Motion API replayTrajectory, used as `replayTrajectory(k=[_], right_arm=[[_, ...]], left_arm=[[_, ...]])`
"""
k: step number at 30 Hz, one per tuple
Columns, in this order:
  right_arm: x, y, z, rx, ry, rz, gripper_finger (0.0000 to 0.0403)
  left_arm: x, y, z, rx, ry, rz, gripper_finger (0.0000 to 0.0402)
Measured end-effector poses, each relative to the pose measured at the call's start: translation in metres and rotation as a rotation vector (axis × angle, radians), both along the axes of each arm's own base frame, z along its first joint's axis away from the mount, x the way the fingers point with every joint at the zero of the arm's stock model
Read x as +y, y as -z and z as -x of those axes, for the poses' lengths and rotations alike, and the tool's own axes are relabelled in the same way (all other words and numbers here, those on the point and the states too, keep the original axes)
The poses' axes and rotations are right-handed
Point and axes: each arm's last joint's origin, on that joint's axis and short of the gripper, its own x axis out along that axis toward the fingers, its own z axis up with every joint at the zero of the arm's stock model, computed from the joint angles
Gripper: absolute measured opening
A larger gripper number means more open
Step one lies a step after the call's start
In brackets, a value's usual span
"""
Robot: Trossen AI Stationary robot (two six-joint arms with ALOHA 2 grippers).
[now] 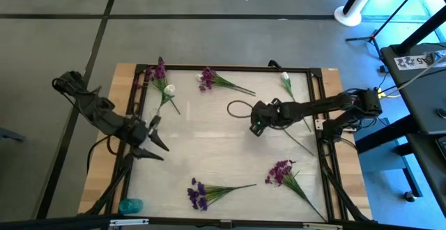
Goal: Sort flowers into vase by color
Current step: Put the white flower into the transparent vase
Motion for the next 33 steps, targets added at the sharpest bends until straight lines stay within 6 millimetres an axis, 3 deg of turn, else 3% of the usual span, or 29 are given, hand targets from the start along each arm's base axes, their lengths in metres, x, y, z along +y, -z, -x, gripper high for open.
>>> replayTrajectory(k=[8,17,20,27,33], right_arm=[[-0.021,0.034,0.026,0.065,0.103,-0.019,0.0225],[-0.022,0.012,0.03,0.231,0.163,-0.001,0.0225],[-0.029,0.017,0.038,0.277,0.212,0.025,0.0219],[-0.045,0.048,0.05,0.147,0.23,-0.126,0.0149],[-0.044,0.052,0.046,0.085,0.203,-0.152,0.0062]], left_arm=[[-0.007,0.029,-0.001,0.077,-0.027,-0.038,0.0144],[-0.011,0.033,-0.002,0.066,-0.041,-0.015,0.0144],[-0.015,0.041,-0.007,0.049,-0.05,-0.004,0.0144],[-0.017,0.049,-0.01,0.096,-0.078,0.057,0.0144],[-0.02,0.049,-0.014,0.089,-0.085,0.087,0.0144]])
